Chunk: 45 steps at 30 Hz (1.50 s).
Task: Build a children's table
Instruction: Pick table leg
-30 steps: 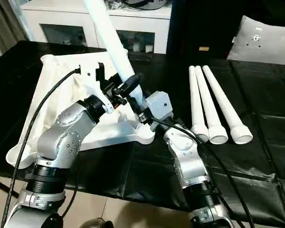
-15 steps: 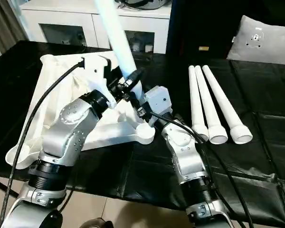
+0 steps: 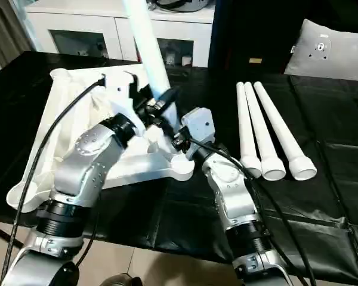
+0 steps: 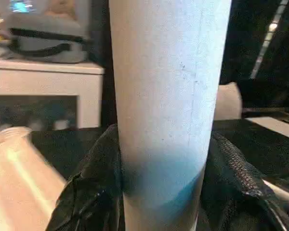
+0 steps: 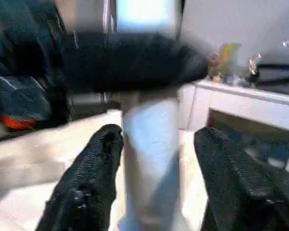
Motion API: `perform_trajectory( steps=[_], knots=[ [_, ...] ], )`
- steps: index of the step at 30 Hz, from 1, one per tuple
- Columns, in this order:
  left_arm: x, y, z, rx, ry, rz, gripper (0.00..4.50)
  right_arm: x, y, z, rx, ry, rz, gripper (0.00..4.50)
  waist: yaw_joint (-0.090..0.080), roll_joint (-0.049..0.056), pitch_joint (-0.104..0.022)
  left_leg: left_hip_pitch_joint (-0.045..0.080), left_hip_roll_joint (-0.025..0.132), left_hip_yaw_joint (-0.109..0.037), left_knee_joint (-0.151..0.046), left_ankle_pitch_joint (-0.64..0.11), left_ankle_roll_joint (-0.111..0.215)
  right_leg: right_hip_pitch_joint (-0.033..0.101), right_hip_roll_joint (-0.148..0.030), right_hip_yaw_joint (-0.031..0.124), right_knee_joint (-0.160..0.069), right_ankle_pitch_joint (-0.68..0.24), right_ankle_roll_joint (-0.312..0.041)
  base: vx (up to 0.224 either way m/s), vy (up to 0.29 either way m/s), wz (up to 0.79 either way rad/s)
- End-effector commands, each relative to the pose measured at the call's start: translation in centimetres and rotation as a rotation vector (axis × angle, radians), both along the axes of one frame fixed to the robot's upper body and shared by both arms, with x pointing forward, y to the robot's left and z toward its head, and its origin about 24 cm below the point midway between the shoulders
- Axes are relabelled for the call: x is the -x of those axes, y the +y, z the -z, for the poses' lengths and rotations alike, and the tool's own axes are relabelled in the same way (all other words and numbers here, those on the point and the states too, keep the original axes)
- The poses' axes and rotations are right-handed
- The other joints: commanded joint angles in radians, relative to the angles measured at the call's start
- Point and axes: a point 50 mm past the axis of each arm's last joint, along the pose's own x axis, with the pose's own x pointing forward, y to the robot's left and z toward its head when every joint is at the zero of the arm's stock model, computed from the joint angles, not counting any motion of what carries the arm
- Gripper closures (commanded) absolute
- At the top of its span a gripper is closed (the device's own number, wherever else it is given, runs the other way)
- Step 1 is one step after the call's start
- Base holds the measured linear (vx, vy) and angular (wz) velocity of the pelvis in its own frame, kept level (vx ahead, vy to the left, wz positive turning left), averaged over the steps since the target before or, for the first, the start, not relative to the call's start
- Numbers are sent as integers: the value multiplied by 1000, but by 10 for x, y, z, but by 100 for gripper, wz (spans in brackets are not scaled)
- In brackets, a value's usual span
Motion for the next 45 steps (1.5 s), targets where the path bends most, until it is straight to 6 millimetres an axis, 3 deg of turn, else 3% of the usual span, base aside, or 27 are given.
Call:
perform_trajectory(
  steps=[1, 2, 6, 8, 13, 16, 20, 23, 33, 39, 40, 45],
  knots=[
    [-3, 4, -9, 15, -6, 2, 262, 1, -2, -9, -37, 0, -44, 155, 0, 2, -73, 25, 63, -22, -61, -126, 78, 46, -79, 43, -70, 117, -235, 0, 0, 0],
    [-7, 13, -11, 12, 9, 14, 262, 6, -7, -15, -63, 39, -136, 144, -1, 1, -73, 25, 62, -22, -62, -124, 80, 47, -77, 42, -70, 125, -239, 0, 0, 0],
    [-11, 21, -13, 10, 40, 47, 262, 9, -13, -20, -88, 80, -204, 113, 4, 2, -75, 26, 64, -23, -60, -114, 80, 46, -81, 41, -68, 135, -247, 0, 0, 0],
    [-12, 28, -16, 41, 90, 127, 262, 3, -32, -27, -142, 170, -175, 86, 5, -2, -74, 28, 60, -20, -60, -109, 75, 45, -79, 42, -69, 123, -258, 0, 0, 0],
    [-10, 32, -21, 30, 127, 244, 262, -3, -51, -33, -169, 289, -186, 53, 8, -1, -73, 27, 58, -18, -60, -109, 51, 45, -80, 41, -72, 75, -262, 0, 0, 0],
    [-6, 34, -28, 39, 140, 357, 262, -5, -63, -36, -171, 359, -205, 15, 9, -1, -75, 27, 55, -17, -58, -88, 50, 47, -79, 39, -70, 85, -267, 0, 0, 0],
    [0, 32, -41, 53, 132, 494, 262, -1, -69, -45, -218, 376, -288, 2, 12, -4, -75, 26, 56, -16, -57, -91, 50, 48, -81, 39, -70, 79, -276, 0, 0, 0],
    [4, 29, -46, 48, 127, 560, 262, 2, -69, -49, -193, 382, -328, 2, 13, -9, -73, 25, 56, -13, -57, -87, 54, 48, -81, 39, -72, 74, -279, 0, 0, 0],
    [23, 11, -53, -68, 103, 827, 262, 17, -58, -50, -32, 419, -535, 2, 27, -11, -73, 26, 59, -13, -57, -80, 53, 47, -83, 39, -73, 34, -266, 0, 0, 0],
    [28, 1, -57, -92, 75, 902, 262, 23, -43, -44, 47, 458, -641, 56, 30, -11, -73, 25, 59, -13, -56, -74, 53, 46, -82, 39, -71, 39, -270, 0, 0, 0],
    [28, 1, -57, -92, 74, 904, 262, 23, -43, -43, 52, 461, -643, 65, 29, -15, -73, 24, 59, -12, -56, -72, 53, 47, -82, 40, -71, 40, -270, 0, 0, 0],
    [30, -2, -58, -114, 53, 929, 262, 19, -40, -31, 122, 524, -620, 109, 29, -16, -74, 24, 59, -12, -55, -62, 50, 46, -82, 39, -70, 40, -269, 0, 0, 0]
  ],
)
